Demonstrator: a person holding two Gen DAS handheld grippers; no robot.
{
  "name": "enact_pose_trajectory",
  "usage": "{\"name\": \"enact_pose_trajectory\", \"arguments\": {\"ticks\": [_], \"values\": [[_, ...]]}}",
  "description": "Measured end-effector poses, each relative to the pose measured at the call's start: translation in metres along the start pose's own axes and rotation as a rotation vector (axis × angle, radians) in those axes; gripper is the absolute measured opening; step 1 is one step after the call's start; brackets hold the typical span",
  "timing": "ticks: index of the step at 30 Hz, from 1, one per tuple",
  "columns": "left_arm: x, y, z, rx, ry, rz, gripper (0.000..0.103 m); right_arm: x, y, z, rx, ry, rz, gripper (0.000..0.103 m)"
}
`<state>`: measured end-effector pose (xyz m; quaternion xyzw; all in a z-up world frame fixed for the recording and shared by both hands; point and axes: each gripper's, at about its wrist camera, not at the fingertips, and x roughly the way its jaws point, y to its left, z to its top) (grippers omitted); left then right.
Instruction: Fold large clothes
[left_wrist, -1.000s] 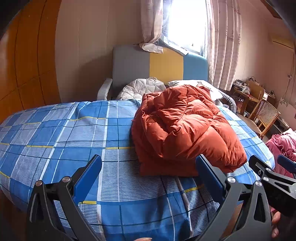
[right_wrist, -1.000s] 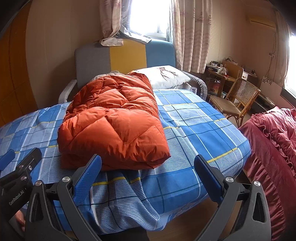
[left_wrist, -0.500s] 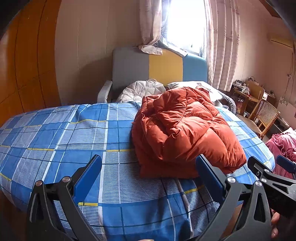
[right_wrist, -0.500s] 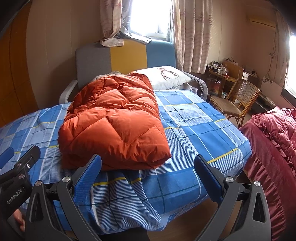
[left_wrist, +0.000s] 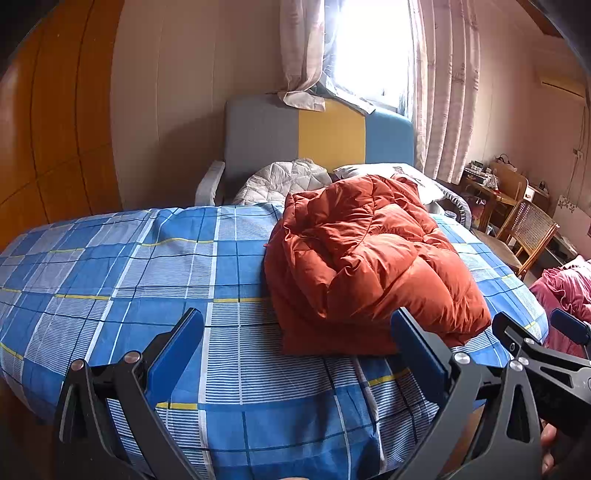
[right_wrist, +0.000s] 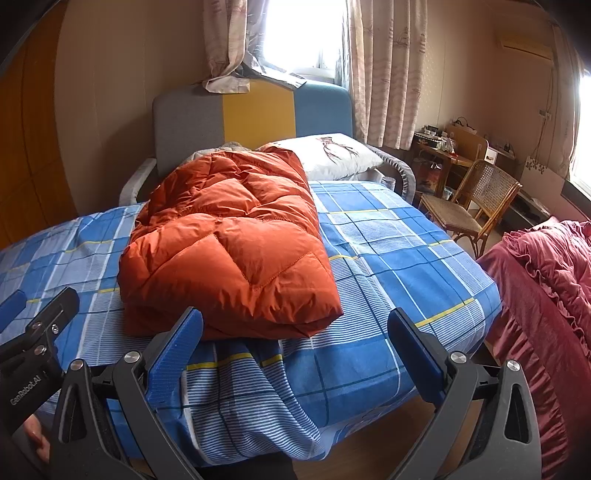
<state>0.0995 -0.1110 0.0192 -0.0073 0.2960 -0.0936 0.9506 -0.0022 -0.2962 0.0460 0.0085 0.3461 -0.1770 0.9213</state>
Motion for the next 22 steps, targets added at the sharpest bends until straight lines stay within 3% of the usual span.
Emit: {"name": "enact_pose_trajectory", "arguments": {"ticks": [12, 22], "values": [[-0.003, 0.004, 0.0, 0.004, -0.021, 0.003, 0.1, 0.001, 0.001, -0.001, -0.006, -0.001, -0.003, 0.1], [0.007, 0.01, -0.004, -0.034, 0.03, 0.004, 0.101, 0.0, -0.002, -0.003, 0.0, 0.002, -0.001, 0.1]]}}
